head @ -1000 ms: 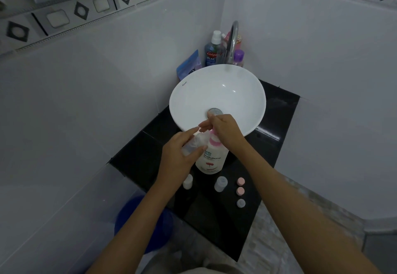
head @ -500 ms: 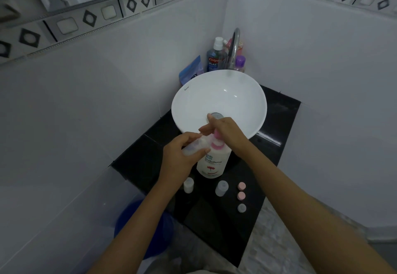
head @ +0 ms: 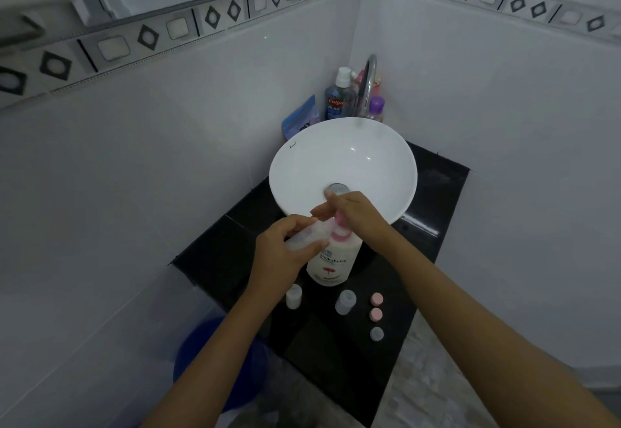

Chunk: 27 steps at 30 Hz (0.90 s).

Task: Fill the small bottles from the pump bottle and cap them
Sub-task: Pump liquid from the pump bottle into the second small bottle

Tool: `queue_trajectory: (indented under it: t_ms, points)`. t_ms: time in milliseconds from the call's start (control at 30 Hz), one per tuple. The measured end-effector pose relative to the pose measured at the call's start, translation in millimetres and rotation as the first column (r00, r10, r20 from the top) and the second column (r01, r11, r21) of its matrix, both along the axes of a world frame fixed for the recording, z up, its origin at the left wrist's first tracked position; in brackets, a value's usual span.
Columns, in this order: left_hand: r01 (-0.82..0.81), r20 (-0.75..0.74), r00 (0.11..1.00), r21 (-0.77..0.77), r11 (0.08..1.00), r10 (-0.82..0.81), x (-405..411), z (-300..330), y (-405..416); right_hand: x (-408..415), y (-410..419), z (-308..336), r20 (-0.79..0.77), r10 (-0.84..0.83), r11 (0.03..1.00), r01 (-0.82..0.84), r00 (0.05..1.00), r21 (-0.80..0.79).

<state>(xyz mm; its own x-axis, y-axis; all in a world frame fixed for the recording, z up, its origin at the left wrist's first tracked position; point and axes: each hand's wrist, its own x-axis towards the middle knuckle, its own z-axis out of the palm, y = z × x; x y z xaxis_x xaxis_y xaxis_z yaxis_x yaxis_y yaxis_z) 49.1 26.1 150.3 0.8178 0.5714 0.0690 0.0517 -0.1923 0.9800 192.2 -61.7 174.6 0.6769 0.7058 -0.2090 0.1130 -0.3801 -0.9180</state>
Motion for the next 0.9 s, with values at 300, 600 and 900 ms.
queue_trajectory:
  t_ms: [300,600,900]
  points:
    - [0.009,-0.043,0.999,-0.025,1.000,-0.010,0.6,-8.3,0.2,-6.4,5.2,-22.8,0.000,-0.094,0.995,0.094,0.996,0.034]
    - [0.021,0.017,1.000,0.010,1.000,-0.021,1.2,3.2,3.7,-1.6,3.3,-6.9,0.035,-0.074,0.996,0.072,0.997,0.058]
    - [0.026,-0.038,0.999,0.002,1.000,-0.026,2.0,-8.9,4.9,-7.9,4.5,-18.0,0.031,-0.088,0.996,0.088,0.996,0.022]
